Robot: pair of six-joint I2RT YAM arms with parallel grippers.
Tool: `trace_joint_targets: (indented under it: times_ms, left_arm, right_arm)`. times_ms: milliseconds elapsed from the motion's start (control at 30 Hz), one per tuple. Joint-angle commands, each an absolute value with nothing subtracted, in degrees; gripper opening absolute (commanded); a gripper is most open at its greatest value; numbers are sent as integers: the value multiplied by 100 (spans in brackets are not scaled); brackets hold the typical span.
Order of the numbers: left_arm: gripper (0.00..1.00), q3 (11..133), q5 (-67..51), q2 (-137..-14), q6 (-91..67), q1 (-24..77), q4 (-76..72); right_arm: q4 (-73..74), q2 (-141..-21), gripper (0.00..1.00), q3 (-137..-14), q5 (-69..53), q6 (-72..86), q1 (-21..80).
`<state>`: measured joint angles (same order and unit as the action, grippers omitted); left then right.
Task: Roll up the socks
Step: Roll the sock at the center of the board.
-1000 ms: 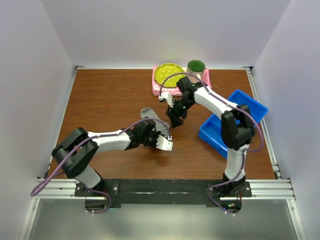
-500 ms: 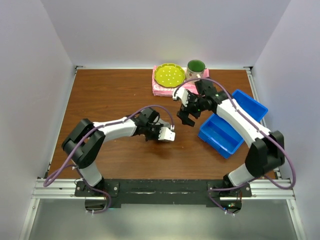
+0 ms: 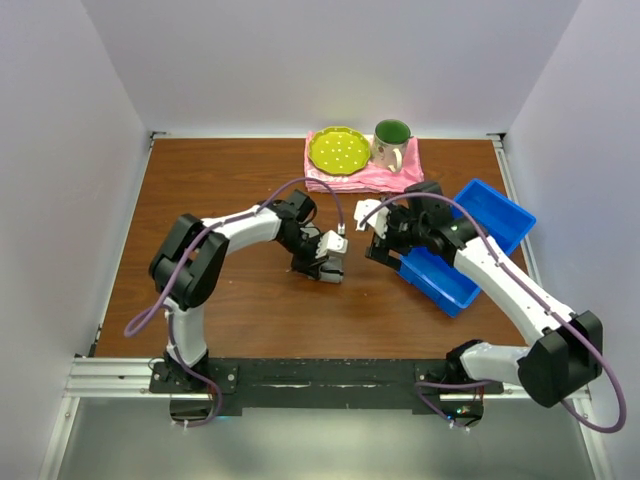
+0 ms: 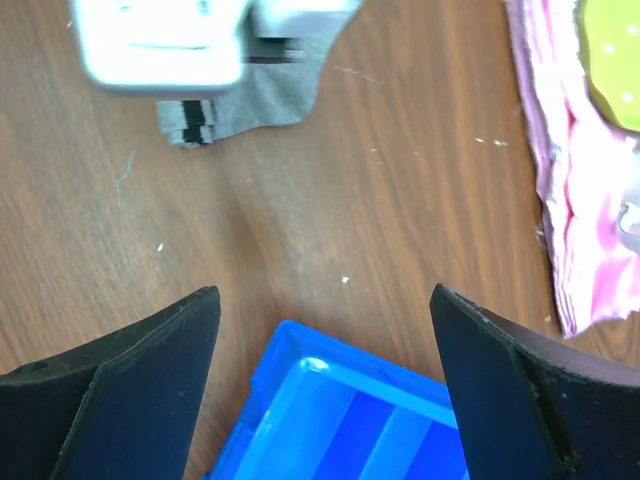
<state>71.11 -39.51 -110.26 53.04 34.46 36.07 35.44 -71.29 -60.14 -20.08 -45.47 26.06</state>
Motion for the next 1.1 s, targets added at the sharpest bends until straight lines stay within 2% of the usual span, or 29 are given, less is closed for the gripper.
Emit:
trace_joint_targets:
  times_ms: [0, 167, 733, 1067]
  left_arm:
    - [0, 7145, -4157, -11671, 5291, 3428, 4719]
    - [0, 7426, -4482, -11926, 5335, 3200, 5071]
    - [0, 7980, -4641, -12805, 5054, 2874, 5511]
    - [0, 8007, -4658, -12885, 4975, 2812, 5484]
  right_arm:
    - [3121, -7022, 89, -5670, -1645, -4799, 3021]
    - [2646, -7163, 89, -5318, -1029, -4825, 3638]
    - [1626, -8182, 87, -5106, -800, -4764, 4473]
    - [1468, -8710, 85, -5256, -703, -4772, 4878]
